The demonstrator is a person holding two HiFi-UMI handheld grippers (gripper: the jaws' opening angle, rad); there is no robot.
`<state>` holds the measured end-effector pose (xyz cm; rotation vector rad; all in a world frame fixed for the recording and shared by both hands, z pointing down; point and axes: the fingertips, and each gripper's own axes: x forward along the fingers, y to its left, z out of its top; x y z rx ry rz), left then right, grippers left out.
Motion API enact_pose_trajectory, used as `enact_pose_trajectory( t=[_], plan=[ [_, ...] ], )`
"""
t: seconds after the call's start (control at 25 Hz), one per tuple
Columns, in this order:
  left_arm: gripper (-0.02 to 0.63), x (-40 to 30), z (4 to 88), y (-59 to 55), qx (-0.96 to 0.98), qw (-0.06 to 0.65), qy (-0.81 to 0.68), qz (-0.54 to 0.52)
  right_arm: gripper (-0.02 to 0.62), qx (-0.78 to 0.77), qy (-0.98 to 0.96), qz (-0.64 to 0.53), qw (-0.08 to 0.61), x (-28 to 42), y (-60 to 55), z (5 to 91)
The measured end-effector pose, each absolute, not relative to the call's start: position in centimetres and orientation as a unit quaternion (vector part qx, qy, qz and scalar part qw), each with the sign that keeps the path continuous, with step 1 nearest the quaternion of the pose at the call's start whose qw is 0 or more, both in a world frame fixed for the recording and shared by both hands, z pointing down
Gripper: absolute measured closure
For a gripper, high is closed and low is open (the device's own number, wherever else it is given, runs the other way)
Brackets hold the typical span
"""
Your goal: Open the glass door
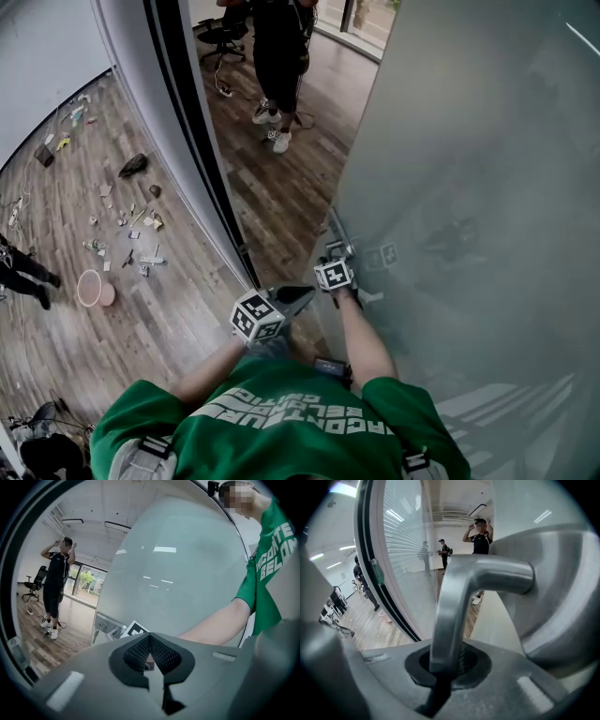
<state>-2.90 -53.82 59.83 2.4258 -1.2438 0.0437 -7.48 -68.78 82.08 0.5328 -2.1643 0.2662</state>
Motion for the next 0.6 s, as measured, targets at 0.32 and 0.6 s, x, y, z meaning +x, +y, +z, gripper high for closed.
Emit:
enact_pose_trajectory(
  t=[0.32, 0.6],
  plan=[
    [0.591, -2.3, 59.1, -56.4, 0.886, 0.203, -0.417, 0.021, 0.612, 0.237, -0.859, 0.123, 0.437, -5.0, -71.7, 81.7],
    [0.591, -2.2, 59.8, -58.6, 0.893, 0.205, -0.400, 0.024, 0.612, 0.254, -0.853, 0.136, 0.435, -2.9, -74.5, 82.5]
  ],
)
